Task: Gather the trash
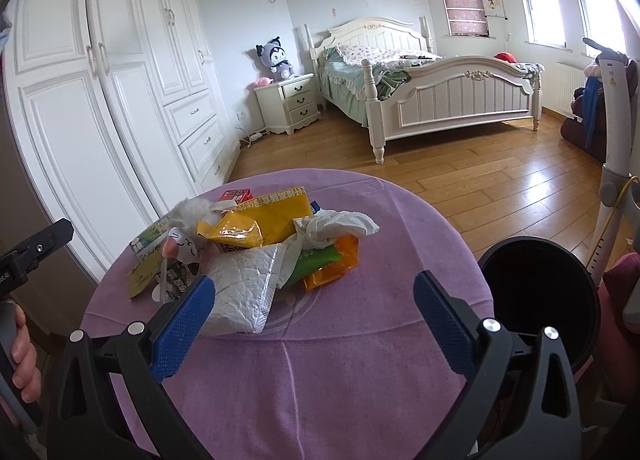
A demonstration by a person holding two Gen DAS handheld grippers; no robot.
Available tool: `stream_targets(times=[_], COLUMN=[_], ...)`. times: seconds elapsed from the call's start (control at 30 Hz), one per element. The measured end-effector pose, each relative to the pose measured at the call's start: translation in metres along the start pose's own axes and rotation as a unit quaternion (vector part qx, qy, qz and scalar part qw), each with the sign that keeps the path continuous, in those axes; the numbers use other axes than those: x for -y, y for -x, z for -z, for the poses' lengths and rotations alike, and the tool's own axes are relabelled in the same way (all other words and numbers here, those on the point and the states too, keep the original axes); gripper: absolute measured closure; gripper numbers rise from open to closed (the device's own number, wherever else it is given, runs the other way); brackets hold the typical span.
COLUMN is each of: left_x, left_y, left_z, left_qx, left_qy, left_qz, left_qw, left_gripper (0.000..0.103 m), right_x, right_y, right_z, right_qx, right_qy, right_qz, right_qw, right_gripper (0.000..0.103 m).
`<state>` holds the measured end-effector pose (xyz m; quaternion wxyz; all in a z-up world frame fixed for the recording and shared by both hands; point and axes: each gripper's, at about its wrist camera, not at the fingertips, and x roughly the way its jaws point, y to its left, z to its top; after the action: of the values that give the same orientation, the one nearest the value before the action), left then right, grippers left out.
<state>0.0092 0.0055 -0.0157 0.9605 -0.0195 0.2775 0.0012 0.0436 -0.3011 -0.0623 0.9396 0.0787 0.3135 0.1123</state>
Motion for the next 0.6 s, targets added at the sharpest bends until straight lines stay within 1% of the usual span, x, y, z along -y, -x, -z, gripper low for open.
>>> stream_targets(times=[0.6], left_x=[-0.0026], left_y=[-0.0053], left_z=[0.0007], left_qx=[-0.01], left_qy=[0.003], left_qz=[-0.001], left_qw=[0.9999], left_gripper=[0.004], right_x=[-0.0004], right_y=[-0.0055], right_z=[0.0028], right_qx=[-0.009], right_qy=[0.001], right_qz=[-0.008], right_qw=[1.0], right_gripper=[0.005])
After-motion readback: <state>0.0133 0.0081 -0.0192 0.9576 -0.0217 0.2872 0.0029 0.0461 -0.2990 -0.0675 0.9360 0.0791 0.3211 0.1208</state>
